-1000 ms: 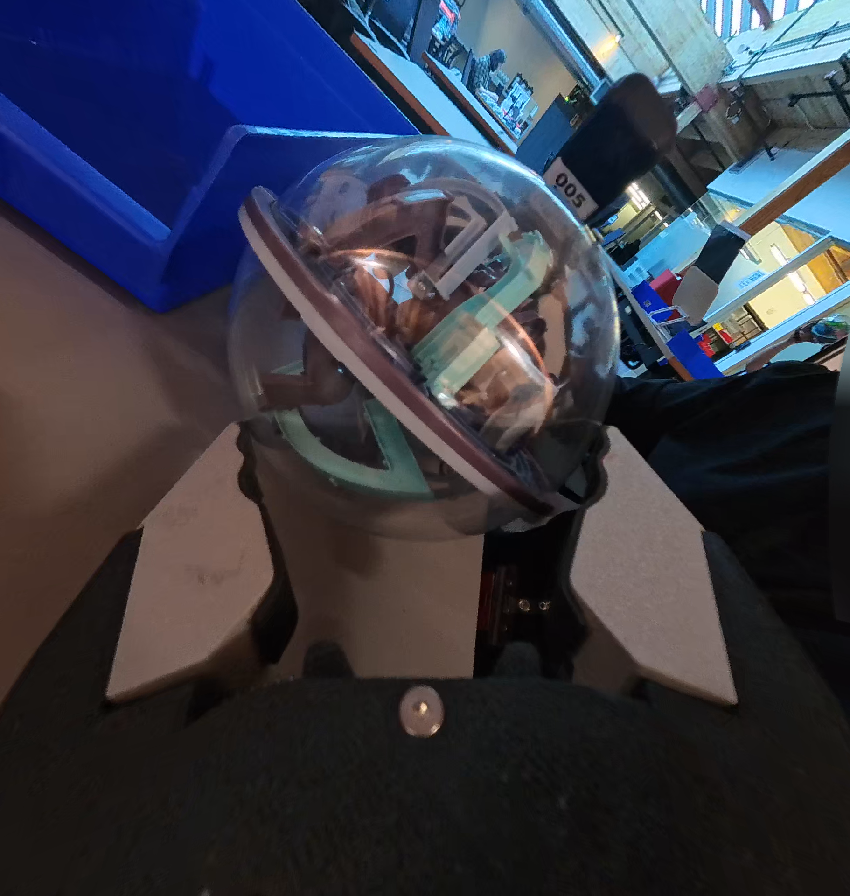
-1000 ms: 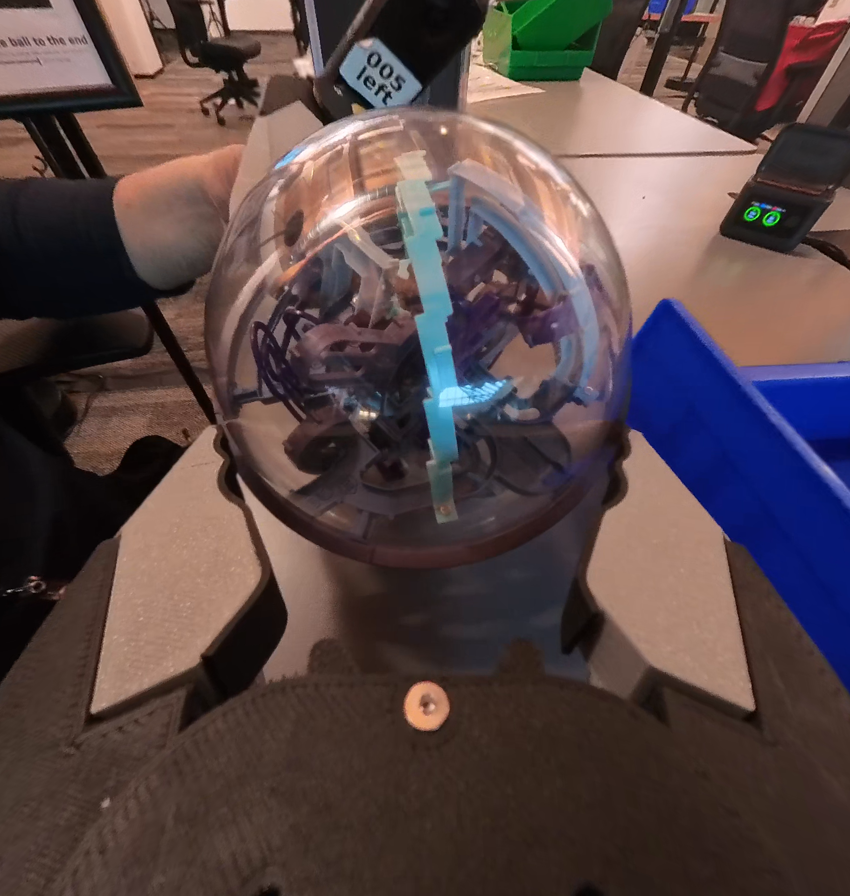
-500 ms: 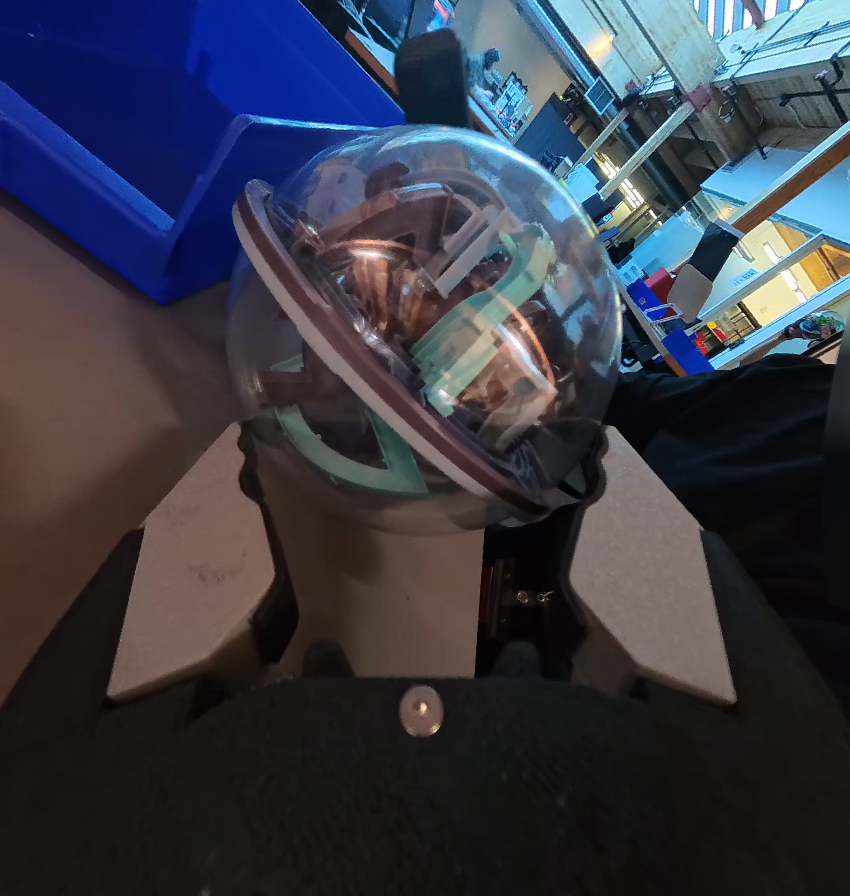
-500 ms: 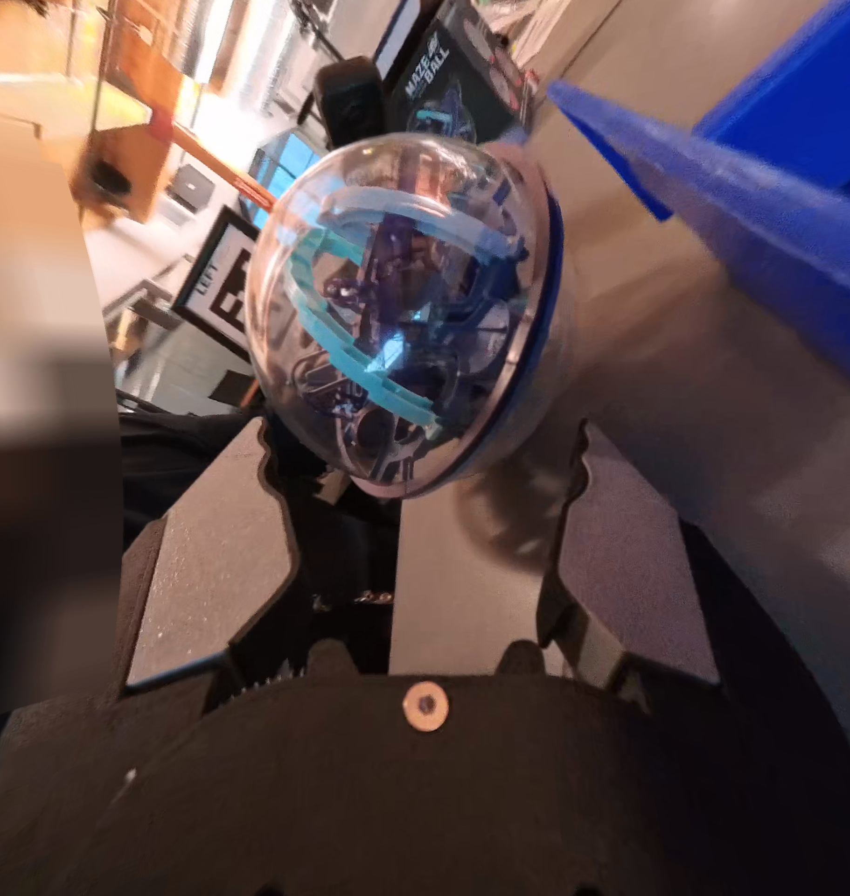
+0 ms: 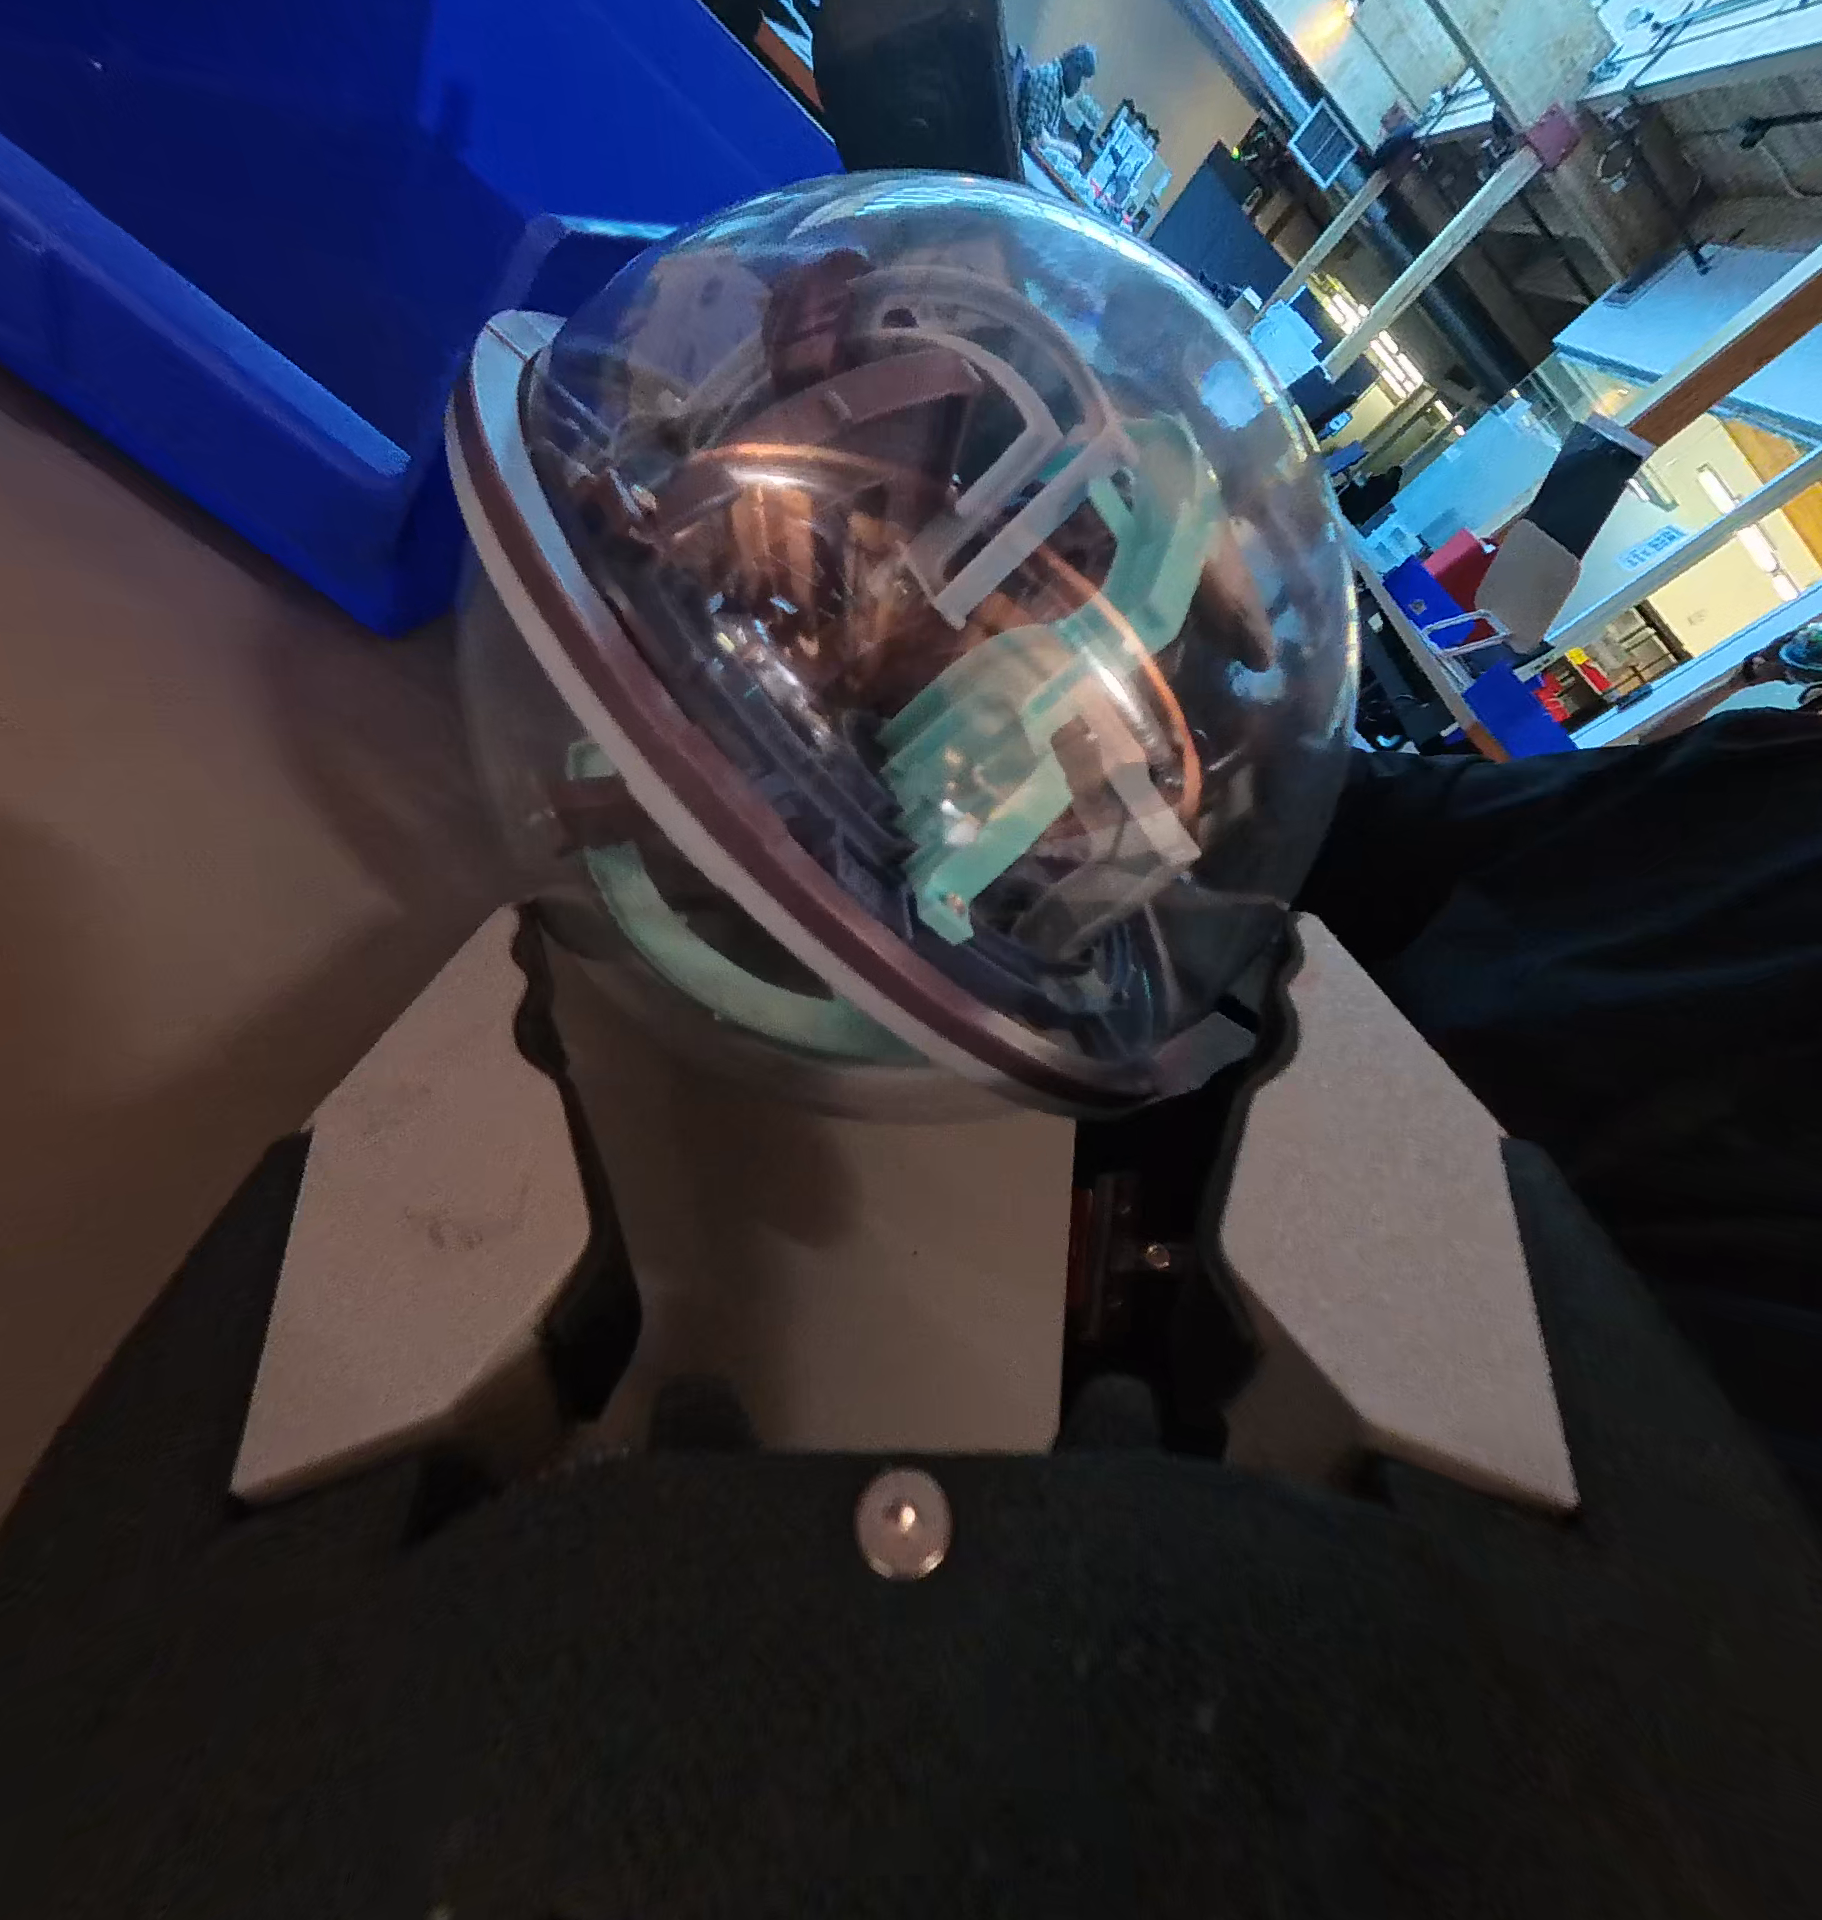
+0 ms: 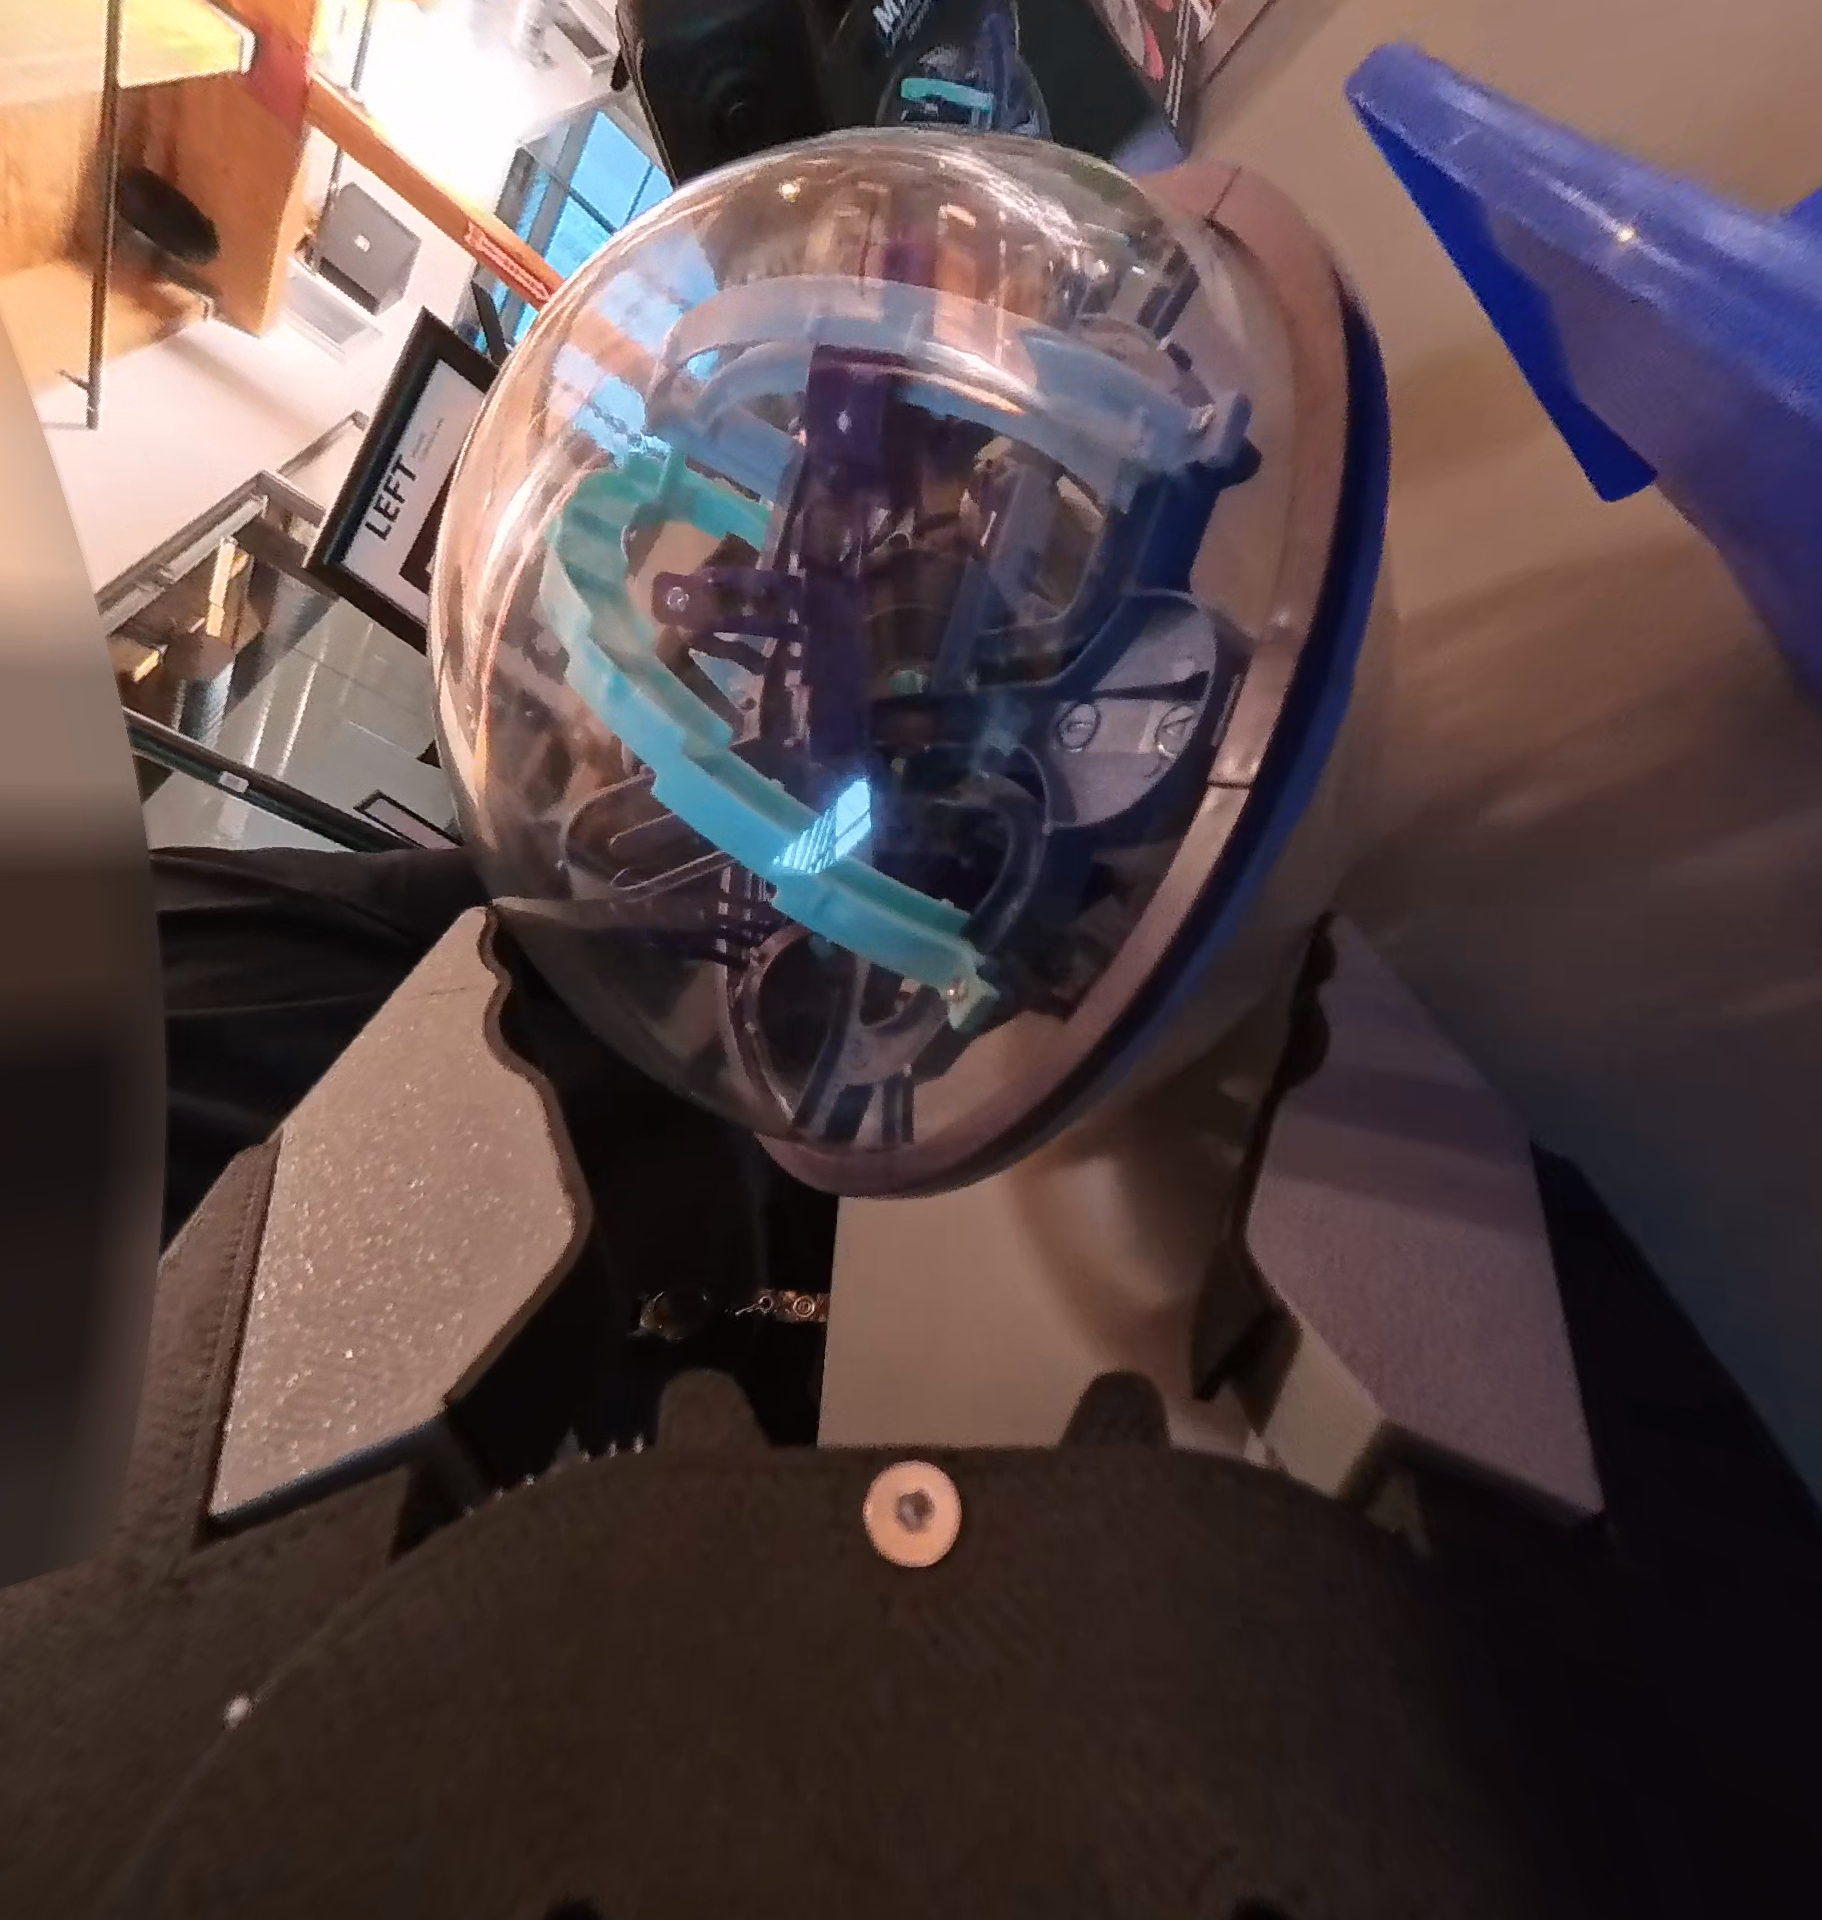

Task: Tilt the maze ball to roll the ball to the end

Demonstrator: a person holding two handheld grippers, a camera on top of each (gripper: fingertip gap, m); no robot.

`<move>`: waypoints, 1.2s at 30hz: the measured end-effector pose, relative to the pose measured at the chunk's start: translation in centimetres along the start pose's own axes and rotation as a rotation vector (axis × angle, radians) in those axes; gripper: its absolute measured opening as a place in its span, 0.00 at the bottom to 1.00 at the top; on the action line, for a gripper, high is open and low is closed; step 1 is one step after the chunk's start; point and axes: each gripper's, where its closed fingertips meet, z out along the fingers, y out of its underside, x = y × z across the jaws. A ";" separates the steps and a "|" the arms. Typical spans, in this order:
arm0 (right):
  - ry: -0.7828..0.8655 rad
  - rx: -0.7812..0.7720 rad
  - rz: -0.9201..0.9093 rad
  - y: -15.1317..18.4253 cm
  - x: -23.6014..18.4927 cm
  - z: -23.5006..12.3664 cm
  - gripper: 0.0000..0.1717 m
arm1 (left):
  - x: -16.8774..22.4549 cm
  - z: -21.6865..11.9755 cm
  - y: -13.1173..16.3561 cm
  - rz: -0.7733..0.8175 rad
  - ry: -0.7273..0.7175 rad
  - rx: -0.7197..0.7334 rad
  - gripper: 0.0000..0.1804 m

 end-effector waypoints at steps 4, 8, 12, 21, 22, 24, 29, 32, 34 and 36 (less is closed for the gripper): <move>-0.006 -0.021 -0.026 0.4 0.0 0.2 0.82 | 0.0 -0.2 -0.3 0.033 -0.003 0.026 0.73; -0.026 -0.042 -0.030 0.9 0.0 0.6 0.82 | 0.0 -0.6 -0.7 0.037 0.003 0.060 0.73; -0.012 -0.088 -0.057 1.4 0.0 0.7 0.81 | 0.1 -0.6 -0.9 0.054 0.008 0.059 0.74; 0.129 -0.171 -0.163 2.1 0.6 0.0 0.79 | 0.0 -2.0 -2.6 0.044 0.049 0.138 0.65; 0.137 -0.162 -0.168 1.8 0.6 -0.2 0.79 | 0.0 -2.2 -2.8 0.042 0.058 0.147 0.64; 0.149 -0.129 -0.179 1.1 0.7 -0.5 0.79 | -0.1 -2.3 -2.8 0.036 0.063 0.149 0.63; 0.195 -0.136 -0.227 0.8 0.8 -0.4 0.80 | -0.4 -1.8 -2.5 0.032 0.055 0.126 0.66; 0.220 -0.140 -0.243 0.7 0.9 -0.4 0.81 | -0.3 -1.6 -2.5 0.034 0.044 0.101 0.68; 0.264 -0.138 -0.278 0.5 1.0 -0.6 0.82 | -0.3 -1.5 -2.4 0.045 0.037 0.080 0.68; 0.338 -0.127 -0.334 0.1 1.2 -1.0 0.85 | -0.2 -1.5 -2.4 0.054 0.033 0.065 0.68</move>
